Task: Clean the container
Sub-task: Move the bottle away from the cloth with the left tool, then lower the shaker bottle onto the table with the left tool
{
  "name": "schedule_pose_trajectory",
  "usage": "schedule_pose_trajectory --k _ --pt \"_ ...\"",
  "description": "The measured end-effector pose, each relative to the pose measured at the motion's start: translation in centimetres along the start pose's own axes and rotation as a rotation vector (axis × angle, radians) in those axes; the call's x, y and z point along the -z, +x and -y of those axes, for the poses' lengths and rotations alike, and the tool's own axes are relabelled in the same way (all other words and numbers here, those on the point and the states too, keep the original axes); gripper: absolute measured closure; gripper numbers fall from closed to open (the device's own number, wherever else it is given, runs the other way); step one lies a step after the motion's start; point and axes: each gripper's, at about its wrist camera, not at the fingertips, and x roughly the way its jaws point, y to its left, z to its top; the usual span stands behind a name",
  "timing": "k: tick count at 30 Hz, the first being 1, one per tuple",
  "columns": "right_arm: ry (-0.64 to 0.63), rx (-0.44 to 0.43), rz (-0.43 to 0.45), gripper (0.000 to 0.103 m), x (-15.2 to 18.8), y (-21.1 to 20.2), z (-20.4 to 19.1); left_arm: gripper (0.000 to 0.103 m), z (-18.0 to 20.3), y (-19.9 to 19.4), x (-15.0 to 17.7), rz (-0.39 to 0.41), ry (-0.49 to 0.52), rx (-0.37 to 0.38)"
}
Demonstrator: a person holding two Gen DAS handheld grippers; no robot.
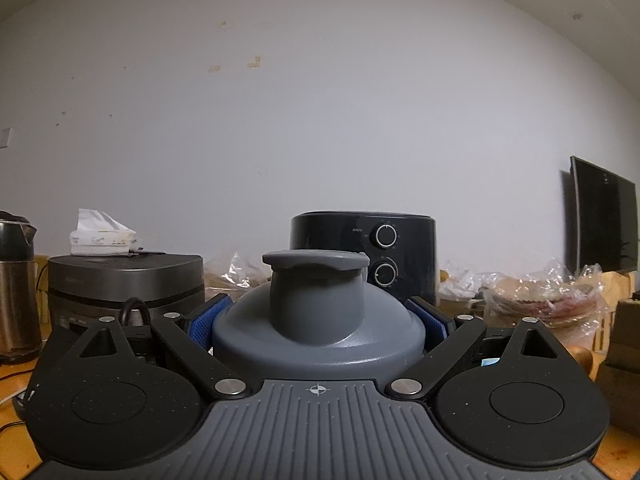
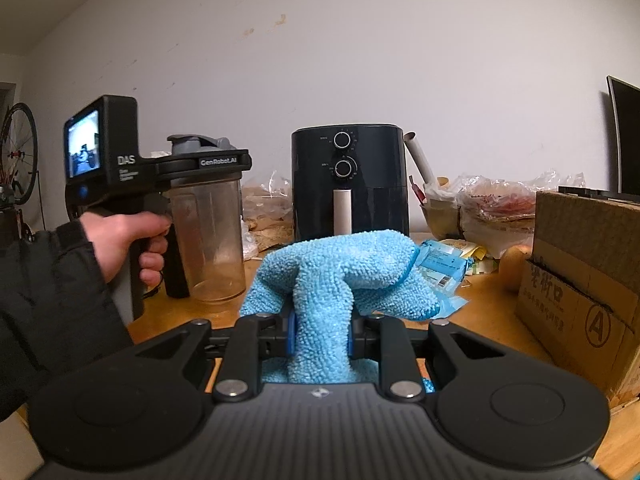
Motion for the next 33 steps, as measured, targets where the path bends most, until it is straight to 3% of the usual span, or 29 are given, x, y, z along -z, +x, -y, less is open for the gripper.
schedule_pose_trajectory --k 22,33 --pt "-0.008 -0.003 -0.023 0.084 0.5 0.3 0.1 0.009 -0.7 6.6 2.1 -0.016 -0.009 0.023" --pt "-0.014 -0.011 -0.024 0.084 0.5 0.4 -0.2 0.009 -1.0 7.6 2.9 -0.024 -0.005 0.025"
